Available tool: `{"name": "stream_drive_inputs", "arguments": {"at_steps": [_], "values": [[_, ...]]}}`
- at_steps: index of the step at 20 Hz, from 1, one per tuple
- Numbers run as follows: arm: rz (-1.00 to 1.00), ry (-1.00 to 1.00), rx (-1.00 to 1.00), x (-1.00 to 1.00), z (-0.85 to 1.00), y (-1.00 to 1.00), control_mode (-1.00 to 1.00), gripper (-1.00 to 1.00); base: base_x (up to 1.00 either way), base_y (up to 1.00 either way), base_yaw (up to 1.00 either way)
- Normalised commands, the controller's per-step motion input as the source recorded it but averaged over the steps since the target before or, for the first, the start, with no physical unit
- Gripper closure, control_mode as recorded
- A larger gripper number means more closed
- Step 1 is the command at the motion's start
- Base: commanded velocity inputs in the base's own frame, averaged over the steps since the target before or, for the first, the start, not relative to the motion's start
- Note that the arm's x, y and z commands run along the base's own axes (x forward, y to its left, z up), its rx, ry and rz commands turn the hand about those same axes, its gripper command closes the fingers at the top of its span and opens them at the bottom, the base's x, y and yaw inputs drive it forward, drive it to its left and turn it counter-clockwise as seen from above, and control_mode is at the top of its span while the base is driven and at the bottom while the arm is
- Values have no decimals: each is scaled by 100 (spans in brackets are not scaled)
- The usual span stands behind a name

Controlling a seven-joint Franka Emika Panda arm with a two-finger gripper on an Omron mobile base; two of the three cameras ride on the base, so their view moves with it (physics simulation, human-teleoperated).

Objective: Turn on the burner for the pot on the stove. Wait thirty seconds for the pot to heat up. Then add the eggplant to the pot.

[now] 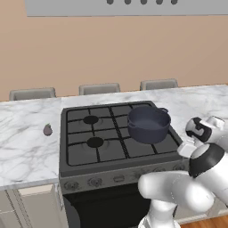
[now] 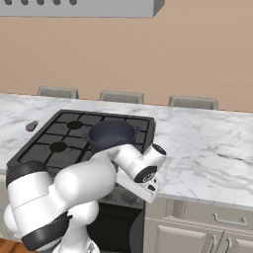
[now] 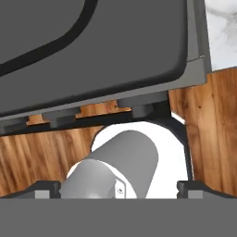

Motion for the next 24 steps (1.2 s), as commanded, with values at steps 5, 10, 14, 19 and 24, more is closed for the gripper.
{"name": "stream_drive_inputs", "arguments": {"at_steps": [5, 10, 14, 19, 24], "values": [[0, -1, 2, 11, -26, 0, -100, -100, 0, 0, 0], [0, -8, 5, 9, -24, 0, -100, -100, 0, 0, 0], [0, -14, 7, 2, -22, 0, -100, -100, 0, 0, 0], [-1, -17, 2, 0, -18, 0, -100, -100, 0, 0, 0], [-3, -9, 1, 3, -5, 0, -100, -100, 0, 0, 0]]}}
